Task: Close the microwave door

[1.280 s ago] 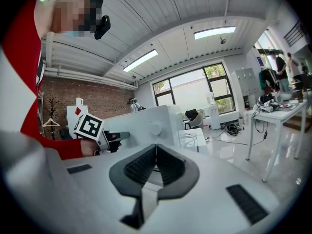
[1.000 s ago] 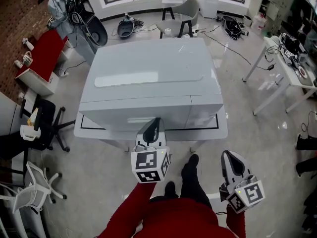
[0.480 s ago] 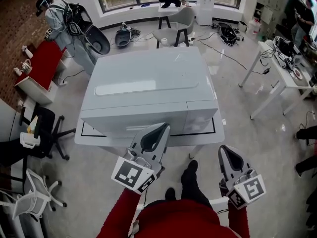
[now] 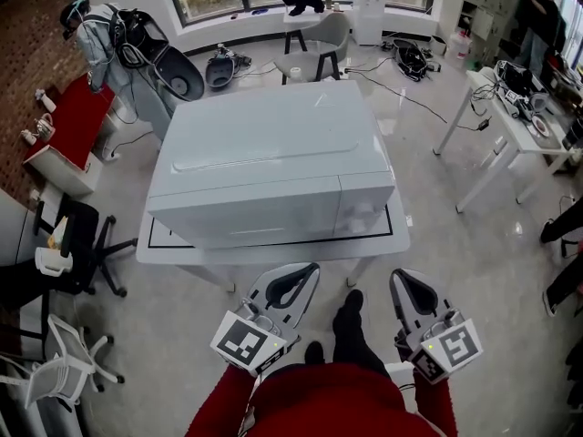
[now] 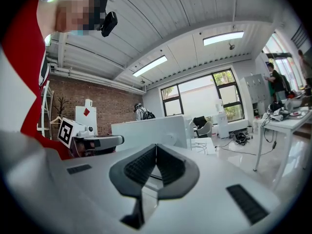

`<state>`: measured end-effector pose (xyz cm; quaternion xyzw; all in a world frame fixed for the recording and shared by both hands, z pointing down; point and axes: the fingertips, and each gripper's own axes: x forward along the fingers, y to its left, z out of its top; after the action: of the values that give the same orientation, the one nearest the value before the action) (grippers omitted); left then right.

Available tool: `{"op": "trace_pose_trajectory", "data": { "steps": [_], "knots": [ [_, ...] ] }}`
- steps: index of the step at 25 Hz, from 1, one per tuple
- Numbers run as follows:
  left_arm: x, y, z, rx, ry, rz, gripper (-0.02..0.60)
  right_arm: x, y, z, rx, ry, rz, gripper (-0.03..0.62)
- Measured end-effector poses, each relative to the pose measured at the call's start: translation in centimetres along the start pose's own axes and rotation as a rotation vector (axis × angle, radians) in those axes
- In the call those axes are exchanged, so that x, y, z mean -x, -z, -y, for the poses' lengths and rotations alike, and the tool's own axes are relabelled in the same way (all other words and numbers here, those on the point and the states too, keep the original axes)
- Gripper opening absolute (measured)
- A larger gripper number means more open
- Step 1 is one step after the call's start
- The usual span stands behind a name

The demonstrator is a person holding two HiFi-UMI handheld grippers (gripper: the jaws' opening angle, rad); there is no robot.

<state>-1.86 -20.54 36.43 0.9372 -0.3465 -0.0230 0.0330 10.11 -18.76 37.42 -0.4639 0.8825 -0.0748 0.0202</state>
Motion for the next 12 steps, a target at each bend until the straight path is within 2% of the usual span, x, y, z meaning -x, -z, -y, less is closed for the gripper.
{"op": "trace_pose_trajectory", "data": {
  "steps": [6, 12],
  "knots": [
    [0.8, 0.3, -0.1, 0.025, -0.013, -0.006, 0.009, 0.2, -0.8, -1.0, 0.016, -0.016, 0.043, 0.012],
    [1.1, -0.2, -0.3, 0.012, -0.027, 0.007, 0.009, -0.1, -1.0, -1.7, 0.03, -0.041, 0.054, 0.012]
  ]
}}
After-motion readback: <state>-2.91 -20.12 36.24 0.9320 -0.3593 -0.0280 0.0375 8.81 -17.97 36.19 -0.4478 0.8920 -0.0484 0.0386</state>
